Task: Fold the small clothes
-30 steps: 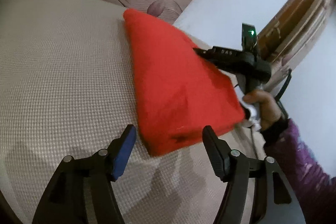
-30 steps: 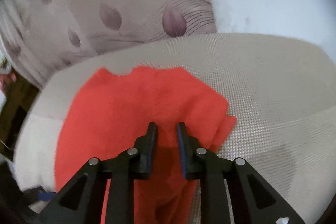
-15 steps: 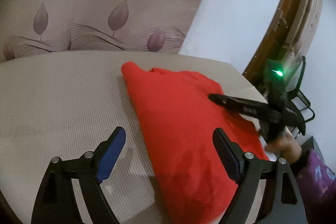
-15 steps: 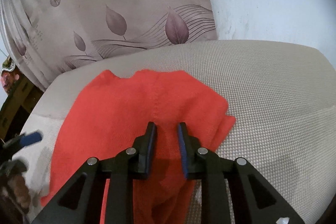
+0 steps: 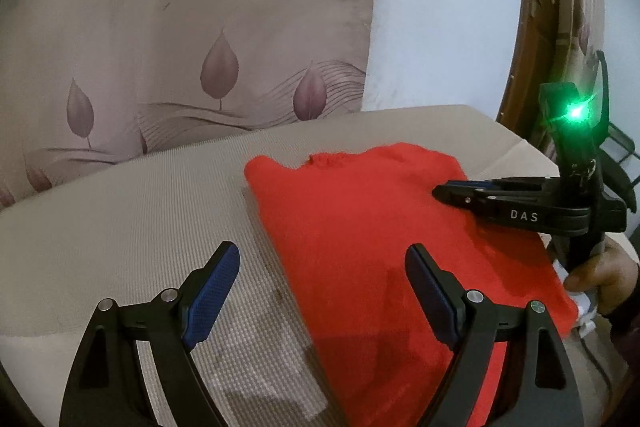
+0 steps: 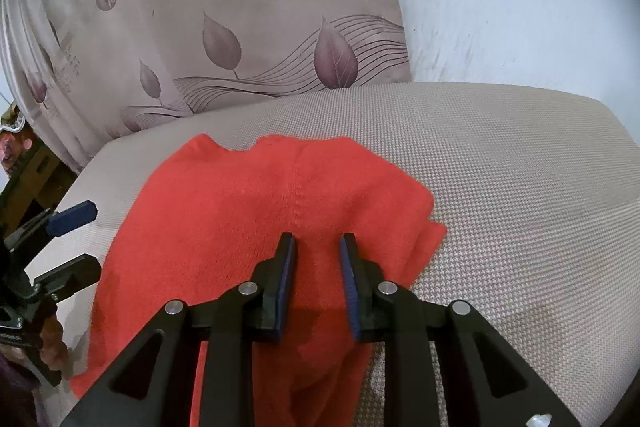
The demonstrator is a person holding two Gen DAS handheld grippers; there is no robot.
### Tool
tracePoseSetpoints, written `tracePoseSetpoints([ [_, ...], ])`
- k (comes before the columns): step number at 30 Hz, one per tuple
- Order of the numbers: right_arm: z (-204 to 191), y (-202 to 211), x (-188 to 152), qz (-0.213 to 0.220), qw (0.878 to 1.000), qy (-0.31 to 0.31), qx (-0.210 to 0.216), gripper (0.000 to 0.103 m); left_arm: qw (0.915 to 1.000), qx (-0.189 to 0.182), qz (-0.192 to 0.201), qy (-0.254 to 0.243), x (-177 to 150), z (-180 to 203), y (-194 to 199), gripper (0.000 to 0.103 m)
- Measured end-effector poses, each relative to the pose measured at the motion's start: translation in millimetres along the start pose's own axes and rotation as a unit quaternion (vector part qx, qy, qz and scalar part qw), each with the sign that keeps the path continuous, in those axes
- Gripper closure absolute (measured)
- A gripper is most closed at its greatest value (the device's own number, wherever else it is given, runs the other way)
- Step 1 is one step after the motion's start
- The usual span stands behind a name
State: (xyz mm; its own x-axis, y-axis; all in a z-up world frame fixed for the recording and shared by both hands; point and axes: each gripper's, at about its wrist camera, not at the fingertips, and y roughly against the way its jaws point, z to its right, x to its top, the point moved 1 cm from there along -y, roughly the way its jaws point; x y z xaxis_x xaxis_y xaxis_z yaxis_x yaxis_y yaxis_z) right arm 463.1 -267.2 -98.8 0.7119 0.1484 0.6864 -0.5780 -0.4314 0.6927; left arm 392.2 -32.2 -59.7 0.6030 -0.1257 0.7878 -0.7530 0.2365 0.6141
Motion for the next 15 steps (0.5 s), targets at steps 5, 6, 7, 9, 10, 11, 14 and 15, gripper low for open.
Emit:
tracePoseSetpoints([
  [5, -1.2, 0.6, -0.1, 0.001, 1.000, 0.003, -0.005, 0.082, 0.9999, 0.013, -0.002, -0.007, 0.4, 1.0, -3.7, 0.018],
  [6, -1.2, 0.6, -0.1, 0.002, 1.000, 0.003, -0.005, 0.082, 0.9998, 0.017, -0.002, -0.007, 0.4, 0.3, -4.7, 0.018],
  [7, -1.0, 0.6, -0.1, 0.002, 1.000, 0.002, -0.005, 0.082, 0.9998, 0.020, -0.004, -0.007, 0.3, -0.4, -6.1, 0.018],
  [9, -0.7, 0.2, -0.1, 0.001, 1.000, 0.002, -0.005, 0.082, 0.9998, 0.021, -0.005, -0.006, 0.0, -1.3, -8.0, 0.018],
  [10, -1.0, 0.2, -0.3, 0.001, 1.000, 0.002, -0.005, 0.082, 0.9997, 0.024, -0.007, -0.007, -0.3, -1.8, -9.2, 0.018],
  [11, -1.0, 0.3, -0.3, 0.002, 1.000, 0.002, -0.004, 0.082, 0.9996, 0.026, -0.007, -0.007, -0.5, -2.3, -10.0, 0.017],
  [14, -0.9, 0.2, -0.1, 0.001, 1.000, 0.002, -0.004, 0.082, 0.9995, 0.029, -0.008, -0.007, -0.6, -3.0, -12.2, 0.015],
  [15, -0.8, 0.3, -0.1, 0.001, 1.000, 0.002, -0.004, 0.082, 0.9995, 0.029, -0.008, -0.007, -0.3, -3.1, -13.1, 0.014],
])
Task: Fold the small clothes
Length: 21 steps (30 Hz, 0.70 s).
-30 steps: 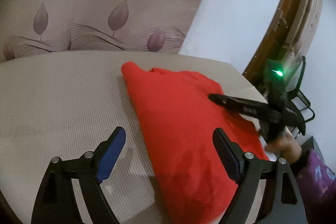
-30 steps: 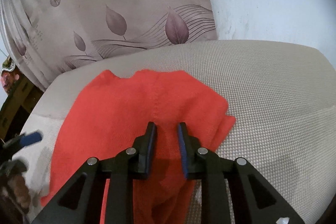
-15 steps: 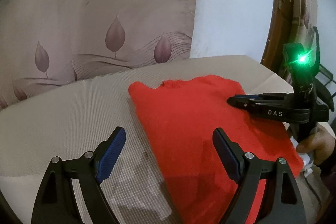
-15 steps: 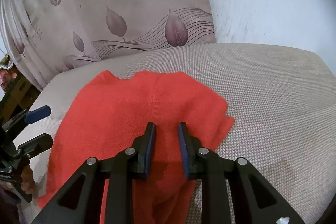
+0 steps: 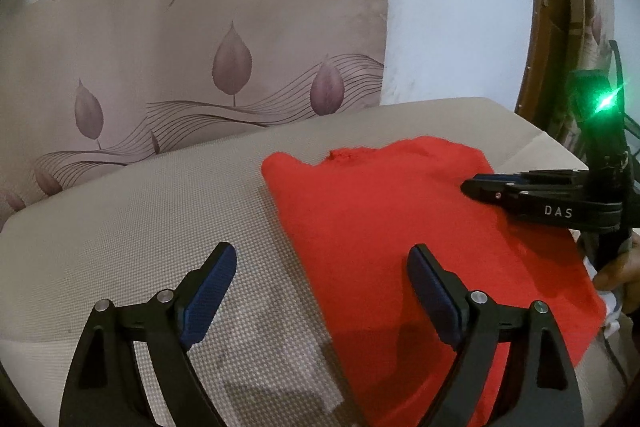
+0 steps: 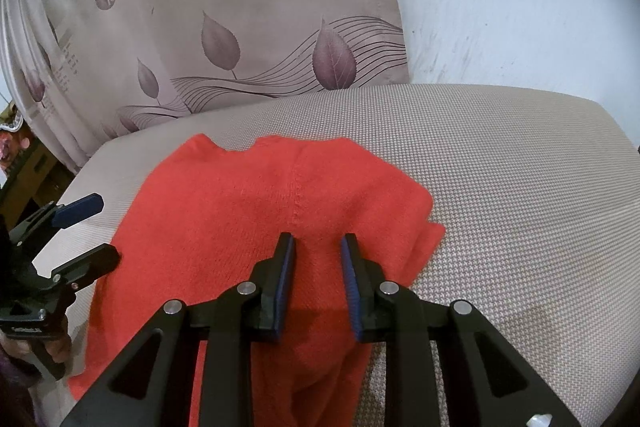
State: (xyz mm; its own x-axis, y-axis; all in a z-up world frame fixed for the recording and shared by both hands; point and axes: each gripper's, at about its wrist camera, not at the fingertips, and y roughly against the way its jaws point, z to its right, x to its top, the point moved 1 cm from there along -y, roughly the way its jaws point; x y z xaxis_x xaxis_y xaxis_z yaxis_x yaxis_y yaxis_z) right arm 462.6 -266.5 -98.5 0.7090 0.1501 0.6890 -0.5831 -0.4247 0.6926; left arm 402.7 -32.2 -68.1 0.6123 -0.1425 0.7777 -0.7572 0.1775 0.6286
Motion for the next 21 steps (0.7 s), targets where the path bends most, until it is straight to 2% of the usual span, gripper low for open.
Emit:
tracePoseSetpoints([
  [3, 0.2, 0.0, 0.2, 0.000, 1.000, 0.000, 0.000, 0.082, 0.9999, -0.009, -0.011, 0.006, 1.4, -2.1, -4.3, 0.014],
  [6, 0.4, 0.1, 0.1, 0.000, 1.000, 0.000, 0.001, 0.082, 0.9970, -0.057, -0.035, 0.039, 2.8, -10.5, -11.1, 0.014],
  [8, 0.2, -0.1, -0.1, 0.001, 1.000, 0.001, 0.004, 0.082, 0.9901, -0.107, -0.055, 0.072, 3.3, -19.6, -18.1, 0.014],
  [10, 0.4, -0.1, -0.2, 0.001, 1.000, -0.001, 0.005, 0.082, 0.9744, -0.173, -0.078, 0.121, 1.8, -32.2, -30.1, 0.014],
  [11, 0.4, -0.2, -0.1, 0.002, 1.000, -0.001, 0.006, 0.081, 0.9626, -0.210, -0.085, 0.149, 0.1, -39.1, -37.0, 0.014],
  [12, 0.6, -0.2, -0.2, 0.002, 1.000, -0.002, 0.007, 0.081, 0.9562, -0.227, -0.090, 0.162, -1.2, -42.3, -41.2, 0.015],
  [13, 0.1, -0.3, -0.2, 0.002, 1.000, -0.002, 0.007, 0.081, 0.9464, -0.248, -0.099, 0.182, -3.0, -47.6, -49.9, 0.015],
  [15, 0.6, 0.0, -0.4, 0.002, 1.000, -0.003, 0.007, 0.081, 0.9373, -0.267, -0.110, 0.195, -4.6, -51.2, -60.3, 0.015],
  [18, 1.0, -0.1, -0.5, 0.003, 1.000, -0.005, 0.010, 0.080, 0.9249, -0.297, -0.106, 0.213, -0.2, -55.1, -71.7, 0.015],
  [21, 2.3, -0.5, -0.6, 0.004, 1.000, -0.009, 0.015, 0.080, 0.9158, -0.312, -0.112, 0.226, 7.7, -53.4, -82.6, 0.015],
])
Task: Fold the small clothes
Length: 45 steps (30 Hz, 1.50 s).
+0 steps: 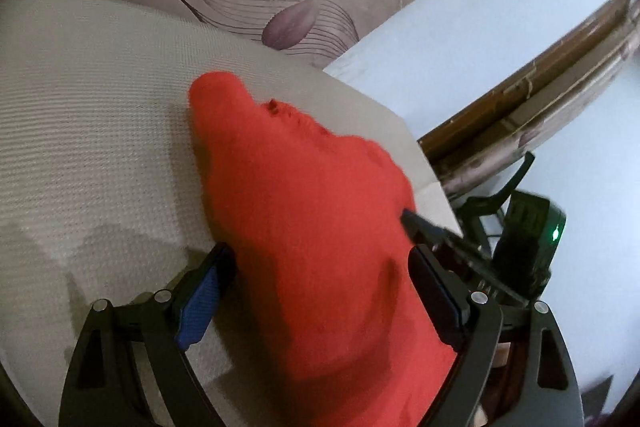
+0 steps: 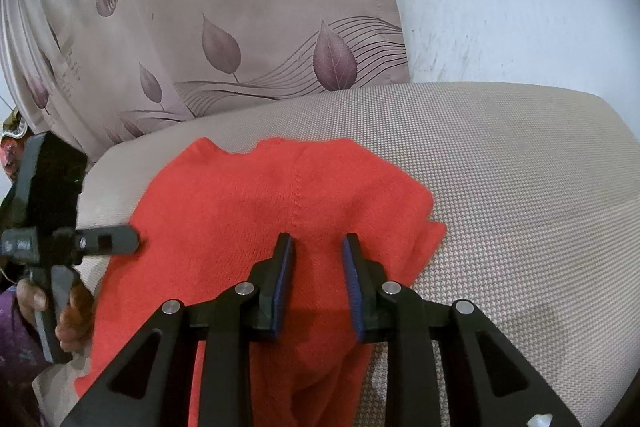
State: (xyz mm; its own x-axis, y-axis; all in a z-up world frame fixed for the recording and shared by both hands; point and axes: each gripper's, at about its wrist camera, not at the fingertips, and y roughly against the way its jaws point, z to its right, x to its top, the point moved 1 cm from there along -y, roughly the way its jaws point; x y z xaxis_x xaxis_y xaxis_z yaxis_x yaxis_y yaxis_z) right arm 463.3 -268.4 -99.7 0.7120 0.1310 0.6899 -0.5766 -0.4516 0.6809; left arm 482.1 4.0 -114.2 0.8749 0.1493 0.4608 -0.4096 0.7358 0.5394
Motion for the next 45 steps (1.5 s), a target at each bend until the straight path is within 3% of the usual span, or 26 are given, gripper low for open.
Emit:
tracePoseSetpoints([
  [5, 1.1, 0.6, -0.4, 0.001, 1.000, -0.006, 0.005, 0.079, 0.9987, 0.017, -0.003, -0.048, -0.3, 12.6, -10.3, 0.017],
  [7, 2.8, 0.8, -0.2, 0.001, 1.000, -0.013, 0.011, 0.078, 0.9978, 0.036, 0.005, -0.056, -3.2, 15.2, -11.7, 0.032],
  [10, 6.3, 0.6, 1.2, 0.000, 0.999, -0.022, 0.034, 0.070, 0.9981, 0.041, 0.011, -0.045, -2.3, 8.3, -10.2, 0.043],
  [13, 6.7, 4.7, 1.3, 0.004, 0.998, -0.021, 0.051, 0.053, 0.9976, 0.043, 0.014, -0.051, -4.6, 7.7, -9.0, 0.043],
  [15, 8.2, 8.3, 1.4, 0.002, 0.999, -0.023, 0.038, 0.044, 0.9973, 0.046, 0.017, -0.054, -5.7, 8.1, -8.5, 0.043],
  [18, 24.2, 11.5, -1.4, -0.008, 0.998, -0.063, 0.026, 0.043, 0.9969, 0.050, 0.019, -0.058, -7.2, 8.7, -9.1, 0.043],
  [20, 37.4, 23.3, -6.5, 0.000, 0.993, -0.105, 0.056, 0.043, 0.9967, 0.051, 0.021, -0.059, -8.1, 8.7, -8.4, 0.043],
  [22, 47.7, 34.8, -13.9, 0.001, 0.989, -0.136, 0.060, 0.043, 0.9968, 0.049, 0.023, -0.058, -8.9, 8.0, -7.2, 0.043],
  [27, 64.0, 45.6, -40.4, -0.041, 0.971, -0.201, 0.121, 0.041, 0.9970, 0.048, 0.026, -0.055, -9.7, 6.0, -5.1, 0.043],
  [33, 42.7, 31.5, -47.1, -0.087, 0.963, -0.184, 0.175, 0.034, 0.9969, 0.049, 0.027, -0.054, -10.0, 6.3, -4.9, 0.043],
  [42, 37.8, 4.5, -23.7, -0.098, 0.945, -0.189, 0.248, 0.029, 0.9975, 0.043, 0.030, -0.048, -9.8, 4.8, -4.0, 0.043],
  [45, 32.0, -0.1, -19.0, -0.104, 0.947, -0.176, 0.248, 0.028, 0.9976, 0.041, 0.031, -0.046, -10.3, 4.3, -2.8, 0.043],
])
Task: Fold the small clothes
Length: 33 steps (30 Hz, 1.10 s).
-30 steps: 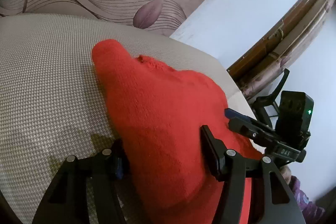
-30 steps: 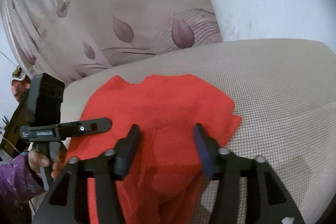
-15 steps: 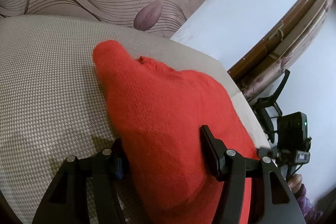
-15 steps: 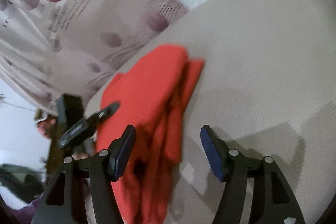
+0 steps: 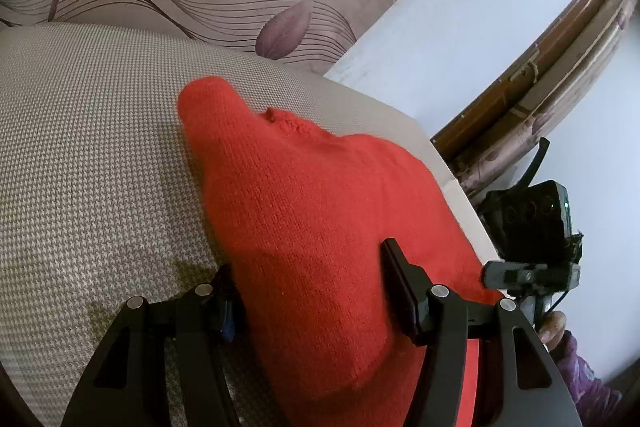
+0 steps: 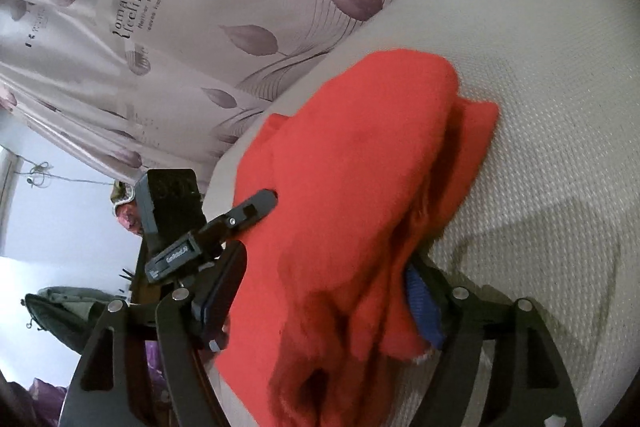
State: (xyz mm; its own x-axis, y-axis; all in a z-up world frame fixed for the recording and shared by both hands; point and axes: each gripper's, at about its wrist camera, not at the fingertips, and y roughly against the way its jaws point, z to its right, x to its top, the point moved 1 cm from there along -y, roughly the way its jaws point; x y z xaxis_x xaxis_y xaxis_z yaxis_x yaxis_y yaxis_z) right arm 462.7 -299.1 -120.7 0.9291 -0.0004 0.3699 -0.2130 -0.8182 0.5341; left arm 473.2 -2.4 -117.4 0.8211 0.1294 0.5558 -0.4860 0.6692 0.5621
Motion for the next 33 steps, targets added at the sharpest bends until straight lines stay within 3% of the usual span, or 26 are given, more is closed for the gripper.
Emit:
tracePoseSetpoints([
  [2, -2.3, -0.7, -1.3, -0.003, 1.000, 0.015, -0.019, 0.031, 1.0000, -0.001, 0.000, 0.001, 0.1, -0.5, 0.8, 0.043],
  [4, 2.1, 2.5, -4.0, -0.005, 0.999, 0.020, -0.047, 0.049, 1.0000, -0.001, 0.001, 0.001, 0.1, -0.3, 1.4, 0.043],
  [5, 8.7, 5.2, -5.0, -0.005, 0.999, 0.010, -0.048, 0.064, 1.0000, -0.001, 0.001, 0.001, 0.1, -0.4, 1.6, 0.043],
  [7, 18.0, 12.1, -6.2, 0.001, 1.000, -0.014, -0.023, 0.066, 1.0000, -0.002, 0.001, 0.002, 0.2, -0.4, 2.0, 0.043],
  [10, 14.9, 10.2, -5.8, -0.012, 1.000, -0.010, -0.021, 0.061, 1.0000, -0.003, 0.002, 0.005, -1.1, 0.0, 3.2, 0.043],
  [17, -11.5, -12.5, 4.0, -0.015, 0.999, 0.027, -0.027, 0.021, 1.0000, -0.002, 0.003, 0.005, -1.0, 0.5, 3.8, 0.043],
  [19, -12.6, -14.3, 2.7, -0.004, 0.998, 0.040, -0.038, 0.023, 1.0000, -0.001, 0.003, 0.006, -0.8, 0.3, 3.6, 0.043],
  [20, -11.8, -13.3, 1.9, -0.002, 0.998, 0.042, -0.040, 0.028, 1.0000, -0.002, 0.003, 0.006, -0.8, 0.1, 3.7, 0.043],
  [21, -8.3, -11.9, 1.5, 0.000, 0.998, 0.036, -0.048, 0.040, 1.0000, -0.002, 0.003, 0.006, -0.6, 0.9, 3.3, 0.043],
  [24, 7.7, -5.2, 1.7, 0.000, 0.999, 0.007, -0.035, 0.061, 1.0000, 0.000, 0.003, 0.005, -0.3, 2.6, 3.0, 0.043],
  [26, 10.5, -3.6, 1.8, 0.000, 1.000, 0.002, -0.027, 0.062, 1.0000, 0.002, 0.003, 0.004, -0.1, 3.9, 2.3, 0.043],
  [29, 8.2, -3.9, 1.3, 0.002, 1.000, 0.008, -0.010, 0.055, 1.0000, 0.008, 0.004, 0.000, -0.7, 7.0, 1.5, 0.043],
  [33, 6.2, -5.5, 1.4, 0.004, 1.000, 0.009, -0.017, 0.055, 0.9997, 0.022, 0.005, -0.007, 0.2, 11.5, -0.3, 0.042],
])
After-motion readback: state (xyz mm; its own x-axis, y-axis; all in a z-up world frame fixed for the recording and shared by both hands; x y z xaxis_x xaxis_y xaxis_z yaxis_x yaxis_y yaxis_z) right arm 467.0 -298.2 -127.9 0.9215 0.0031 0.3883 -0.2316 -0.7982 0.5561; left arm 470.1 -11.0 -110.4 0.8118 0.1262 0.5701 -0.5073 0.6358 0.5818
